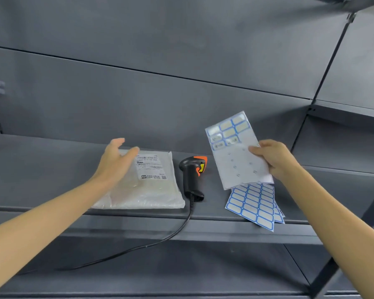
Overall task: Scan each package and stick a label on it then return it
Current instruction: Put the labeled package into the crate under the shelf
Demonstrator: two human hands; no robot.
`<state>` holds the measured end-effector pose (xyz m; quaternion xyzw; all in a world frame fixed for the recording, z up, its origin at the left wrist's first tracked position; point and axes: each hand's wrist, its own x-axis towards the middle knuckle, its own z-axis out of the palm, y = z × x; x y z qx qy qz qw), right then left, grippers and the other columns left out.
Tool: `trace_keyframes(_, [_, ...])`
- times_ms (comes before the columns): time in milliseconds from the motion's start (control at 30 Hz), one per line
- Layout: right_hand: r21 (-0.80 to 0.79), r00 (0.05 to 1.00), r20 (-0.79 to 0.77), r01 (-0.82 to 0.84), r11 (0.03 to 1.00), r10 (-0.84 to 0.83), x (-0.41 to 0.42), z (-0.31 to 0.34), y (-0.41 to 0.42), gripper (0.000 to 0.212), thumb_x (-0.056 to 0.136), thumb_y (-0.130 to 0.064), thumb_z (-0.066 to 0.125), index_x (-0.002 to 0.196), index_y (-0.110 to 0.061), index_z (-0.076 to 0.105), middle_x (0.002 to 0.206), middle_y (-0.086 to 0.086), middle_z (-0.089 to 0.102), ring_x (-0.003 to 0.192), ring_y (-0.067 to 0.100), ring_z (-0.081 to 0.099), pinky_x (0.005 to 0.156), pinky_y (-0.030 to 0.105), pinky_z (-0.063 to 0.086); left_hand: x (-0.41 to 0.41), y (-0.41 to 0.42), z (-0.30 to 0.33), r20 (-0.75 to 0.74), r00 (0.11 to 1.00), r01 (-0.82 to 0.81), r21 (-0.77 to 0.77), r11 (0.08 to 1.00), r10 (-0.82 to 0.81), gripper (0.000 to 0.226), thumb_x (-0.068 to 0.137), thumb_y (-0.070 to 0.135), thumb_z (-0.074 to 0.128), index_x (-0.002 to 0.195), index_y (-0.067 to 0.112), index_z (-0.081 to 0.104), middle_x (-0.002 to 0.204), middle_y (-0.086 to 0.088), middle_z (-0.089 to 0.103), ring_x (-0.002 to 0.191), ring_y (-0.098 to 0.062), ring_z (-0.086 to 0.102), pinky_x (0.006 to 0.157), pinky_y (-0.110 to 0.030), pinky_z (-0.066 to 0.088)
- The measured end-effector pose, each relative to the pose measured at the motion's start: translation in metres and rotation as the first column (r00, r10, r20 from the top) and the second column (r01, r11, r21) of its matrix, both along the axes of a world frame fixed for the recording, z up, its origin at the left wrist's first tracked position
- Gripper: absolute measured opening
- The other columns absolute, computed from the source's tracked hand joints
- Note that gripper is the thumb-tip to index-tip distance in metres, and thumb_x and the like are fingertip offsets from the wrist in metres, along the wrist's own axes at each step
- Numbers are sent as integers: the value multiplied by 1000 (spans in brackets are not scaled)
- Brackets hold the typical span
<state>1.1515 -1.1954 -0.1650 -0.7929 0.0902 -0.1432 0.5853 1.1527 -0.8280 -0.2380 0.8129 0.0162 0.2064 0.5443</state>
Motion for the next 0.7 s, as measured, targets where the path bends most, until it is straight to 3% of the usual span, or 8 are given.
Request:
trace_keyframes(100, [110,989,44,-143,984,139,-8,3,50,25,86,-5,67,108,5,61,101,26,67,84,33,64,86,55,53,0,-14,11,-25,999,42,-72,996,-44,52,88,54,56,132,26,48,126,16,52,121,-10,47,106,-34,34])
trace_keyframes(133, [147,983,48,-185,972,180,-10,-1,67,24,86,-6,67,108,4,62,99,25,68,81,33,65,84,54,54,0,-19,15,-44,996,72,-171,983,-81,47,88,53,57,124,23,53,118,15,56,113,-10,51,102,-34,37])
trace_keyframes(233, [229,957,10,-283,931,288,-15,-17,107,28,86,-11,69,109,3,61,100,22,71,83,34,69,81,53,56,-7,-31,26,-50,953,213,-591,778,-299,30,90,39,61,105,13,61,110,-4,66,100,-18,63,96,-33,49])
trace_keyframes(367, [245,937,-34,-329,912,347,-16,-34,142,29,87,-13,70,109,2,60,103,22,70,87,36,68,82,54,56,-14,-30,23,-23,949,238,-608,758,-316,25,91,28,62,109,11,68,98,-2,75,86,-17,71,77,-31,55])
trace_keyframes(467, [242,933,-38,-340,909,359,-15,-40,157,29,87,-12,69,110,3,58,104,23,69,87,36,67,82,55,55,-19,-22,15,-4,962,218,-592,776,-274,15,89,14,65,103,13,71,94,1,76,89,-22,70,77,-34,55])
trace_keyframes(567, [77,934,-15,-354,932,356,-14,-46,169,17,89,-13,66,101,-4,58,104,18,70,79,25,66,78,41,56,-24,-16,11,11,965,223,-558,799,-262,15,88,7,64,94,19,71,85,10,75,92,-22,68,89,-42,51])
trace_keyframes(633, [-200,950,91,-277,940,299,-13,-49,174,25,88,-15,65,110,-13,52,114,6,61,87,11,56,79,24,48,-27,-14,10,24,967,224,-548,806,-252,15,89,7,64,94,19,71,91,6,75,96,-24,68,91,-43,51])
trace_keyframes(700, [-512,909,278,-133,849,310,-11,-51,174,43,88,-17,64,127,-21,46,123,-6,47,105,8,41,90,20,36,-29,-13,10,21,970,215,-540,814,-242,14,89,8,64,94,19,71,99,-1,75,101,-27,68,93,-45,52])
